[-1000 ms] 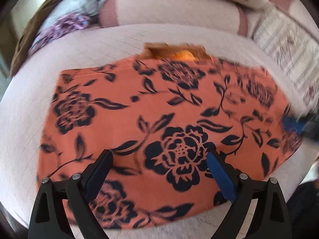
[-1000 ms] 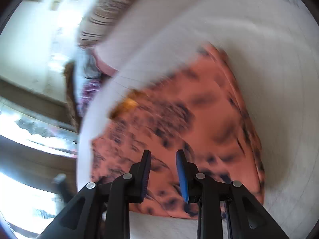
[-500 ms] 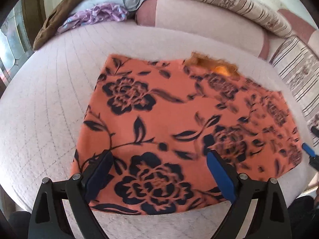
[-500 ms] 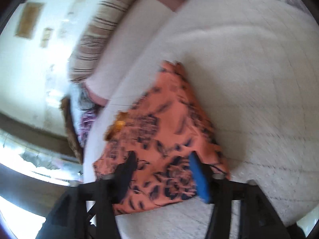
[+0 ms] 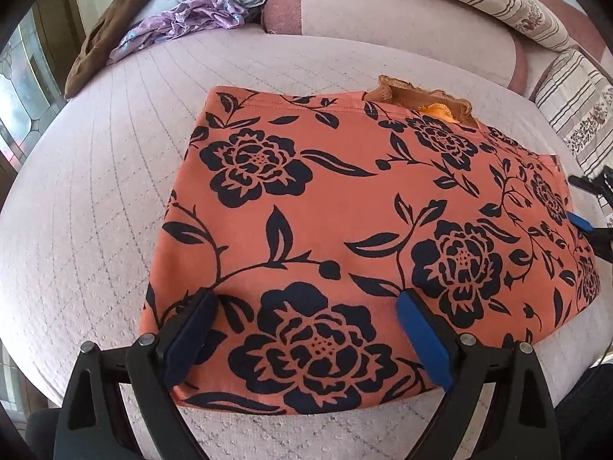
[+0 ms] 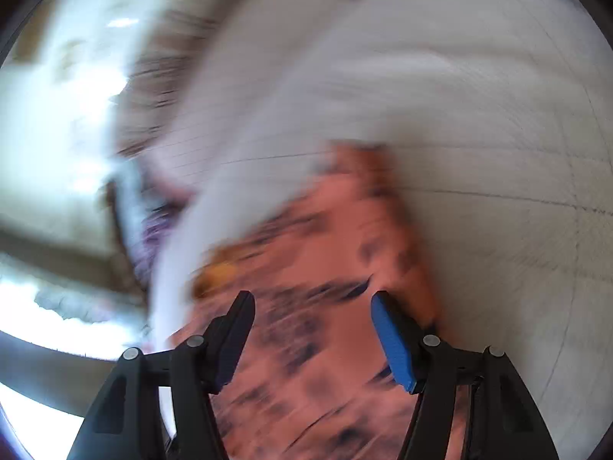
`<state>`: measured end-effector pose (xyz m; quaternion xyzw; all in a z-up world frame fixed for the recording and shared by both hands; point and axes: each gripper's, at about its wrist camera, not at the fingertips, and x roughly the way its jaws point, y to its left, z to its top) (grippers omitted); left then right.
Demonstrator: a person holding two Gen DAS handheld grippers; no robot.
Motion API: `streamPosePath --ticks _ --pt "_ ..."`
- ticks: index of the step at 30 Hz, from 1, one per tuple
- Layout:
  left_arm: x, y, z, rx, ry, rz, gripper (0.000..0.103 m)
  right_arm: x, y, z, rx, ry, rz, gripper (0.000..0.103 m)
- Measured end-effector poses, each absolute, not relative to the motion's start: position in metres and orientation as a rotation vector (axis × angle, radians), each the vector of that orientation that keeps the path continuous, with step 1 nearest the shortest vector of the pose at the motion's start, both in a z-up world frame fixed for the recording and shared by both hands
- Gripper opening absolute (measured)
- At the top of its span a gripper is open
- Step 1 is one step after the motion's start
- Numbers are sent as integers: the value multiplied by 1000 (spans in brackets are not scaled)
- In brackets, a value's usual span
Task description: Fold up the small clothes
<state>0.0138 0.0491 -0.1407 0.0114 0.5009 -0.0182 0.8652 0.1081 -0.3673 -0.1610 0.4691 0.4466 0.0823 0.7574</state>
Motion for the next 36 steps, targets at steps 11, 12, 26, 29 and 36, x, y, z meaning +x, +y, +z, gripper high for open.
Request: streamPosePath --ticks 11,12,26,29,36 --pt "12 52 -139 22 1049 -53 95 96 -368 -148 1079 932 147 68" --pt "11 54 -139 12 1047 -55 95 91 -365 -137 1041 930 139 68" --pt "3 53 -128 -36 1054 -53 95 -55 -321 -172 1168 961 217 71" --pt "0 49 -121 -47 1041 -52 95 -44 -329 -174 1185 905 180 71" --pt "1 16 -109 -12 1011 -108 95 -17 -353 -183 1245 860 107 57"
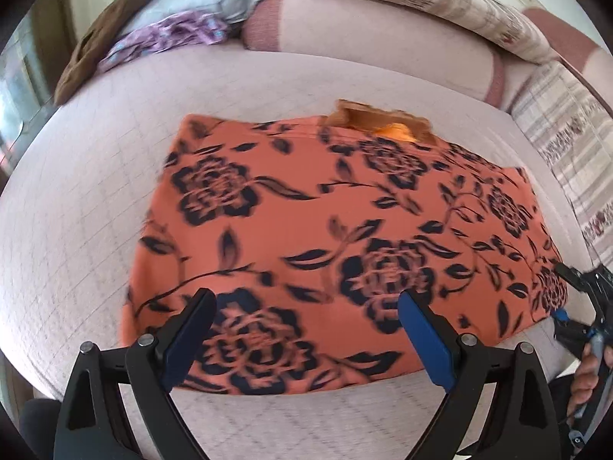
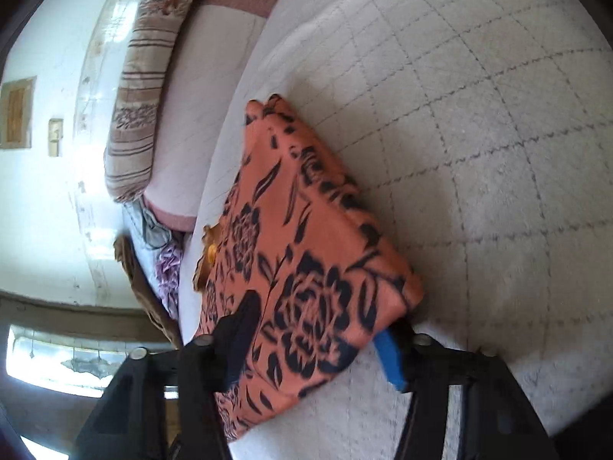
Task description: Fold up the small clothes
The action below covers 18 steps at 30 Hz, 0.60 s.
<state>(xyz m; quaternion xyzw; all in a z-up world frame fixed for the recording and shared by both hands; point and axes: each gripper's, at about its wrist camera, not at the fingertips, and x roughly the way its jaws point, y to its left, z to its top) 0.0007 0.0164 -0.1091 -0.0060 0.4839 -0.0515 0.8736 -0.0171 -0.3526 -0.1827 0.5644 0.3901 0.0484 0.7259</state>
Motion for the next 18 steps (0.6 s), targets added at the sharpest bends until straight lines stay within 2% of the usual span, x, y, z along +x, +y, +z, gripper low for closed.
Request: streamPosePath --ticks 1,2,3,5,9,11,12,13,14,16,18 --pt "2 9 -109 0 1007 -116 95 -16 -352 -180 1231 857 104 48" --pt "2 2 -109 14 1003 -125 95 -13 -352 -176 1188 864 100 25" --pt "3 -7 -110 28 1004 -138 95 -8 -348 -171 1129 880 95 14" --pt "5 -21 -110 50 1005 -157 95 -3 -342 -160 1041 892 79 10" --pt "6 -44 -111 72 985 -180 95 -18 -331 -128 854 847 17 10" --pt "14 -53 -123 103 1023 -176 95 -12 -334 -160 859 973 -20 19" --pt "18 -58 -132 134 1047 -169 95 -13 -339 -170 927 972 2 19" --pt "22 -60 -141 162 1070 -160 95 -18 -347 -166 987 938 16 27" --pt "25 -62 -149 185 1080 -151 95 -19 -350 -160 979 939 17 50" --pt "22 -65 -151 217 1051 -150 96 -24 -357 -139 921 906 -14 81" --pt "23 -64 -151 212 1055 -155 96 -29 -368 -122 872 849 -42 81"
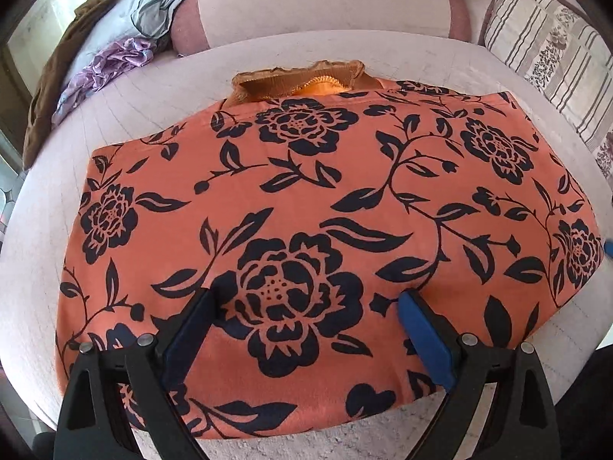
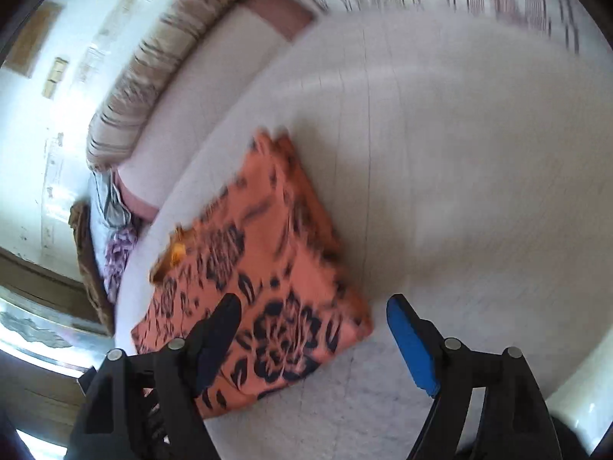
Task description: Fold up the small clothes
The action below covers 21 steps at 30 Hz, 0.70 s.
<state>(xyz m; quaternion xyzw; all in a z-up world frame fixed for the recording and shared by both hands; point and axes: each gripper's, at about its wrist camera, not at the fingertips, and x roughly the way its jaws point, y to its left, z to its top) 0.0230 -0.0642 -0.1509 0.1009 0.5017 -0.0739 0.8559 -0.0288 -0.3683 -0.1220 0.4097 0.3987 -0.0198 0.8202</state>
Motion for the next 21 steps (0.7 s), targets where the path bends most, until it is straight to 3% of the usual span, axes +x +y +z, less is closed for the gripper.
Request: streamPosePath --ticks 4,11,12,13,14,17,21 --pt "22 -64 -151 207 1060 -161 97 2 -390 -117 873 843 25 81" --pt "25 -62 -153 200 1064 -176 97 133 -381 -134 771 971 149 78" --pt "24 -61 -152 198 1065 -176 98 145 -380 -138 762 987 145 75" --pt "25 -60 -152 196 1067 -177 98 158 -376 -144 751 1008 153 51" --pt "25 -60 -152 195 1067 -179 98 168 -372 -147 724 1034 165 15" --pt "25 -60 -153 196 1065 -186 99 178 -364 -143 646 1029 136 15" --pt "26 -61 -154 198 1068 -189 100 172 -386 -163 889 985 97 17"
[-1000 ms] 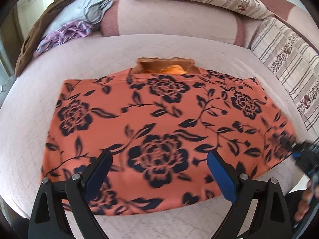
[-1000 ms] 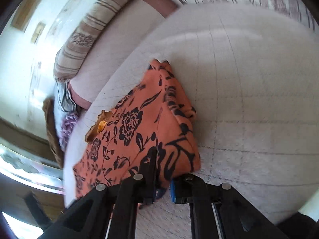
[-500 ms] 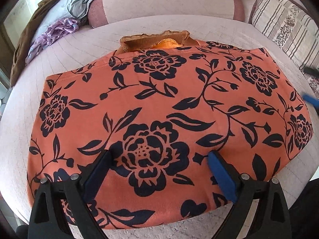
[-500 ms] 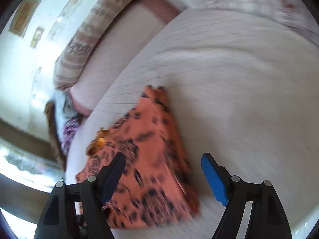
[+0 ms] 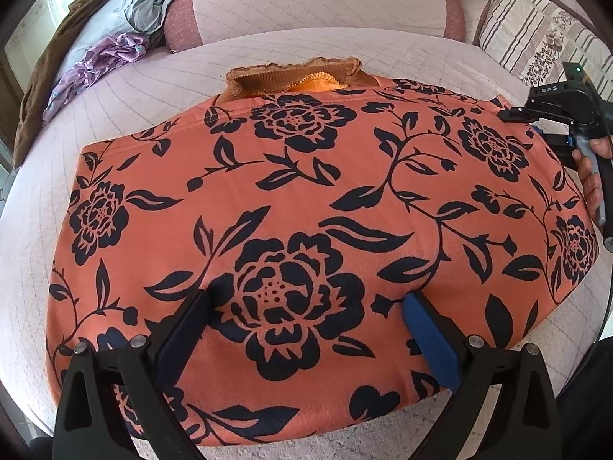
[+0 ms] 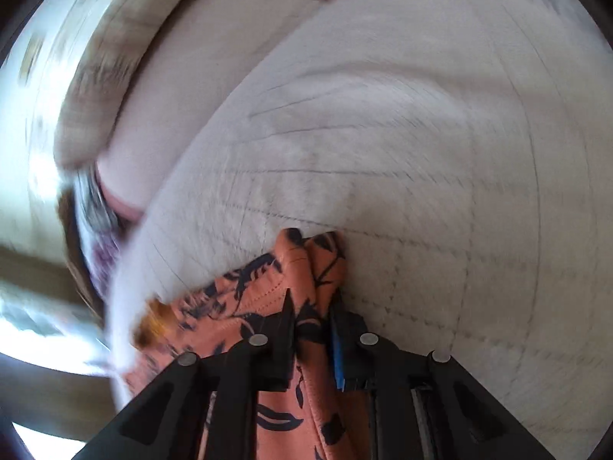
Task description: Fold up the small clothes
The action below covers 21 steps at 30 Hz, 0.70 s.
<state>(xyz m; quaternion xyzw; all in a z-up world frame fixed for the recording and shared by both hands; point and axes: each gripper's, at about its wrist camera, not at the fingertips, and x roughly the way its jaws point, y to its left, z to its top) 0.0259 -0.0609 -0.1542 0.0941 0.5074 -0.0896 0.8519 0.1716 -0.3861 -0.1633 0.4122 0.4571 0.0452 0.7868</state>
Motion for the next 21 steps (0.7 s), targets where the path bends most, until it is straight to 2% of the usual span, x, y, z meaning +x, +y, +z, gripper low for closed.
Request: streamPosePath --ticks 3,9,11,15,19,21 --pt "27 -61 -154 197 1073 -194 100 161 -387 -155 905 976 64 24" --pt "24 -60 -148 171 1068 -196 100 102 -354 -94 744 882 113 25" --pt "19 -54 -139 135 1069 -199 100 83 -341 -89 741 882 180 25" --pt "1 -32 -115 116 996 -163 100 49 -323 -101 746 925 225 25" --pt "-7 -5 -112 110 1003 -104 100 42 -334 -139 798 993 147 23" --pt "-7 7 -112 93 1006 -76 100 35 -353 -151 955 972 144 23"
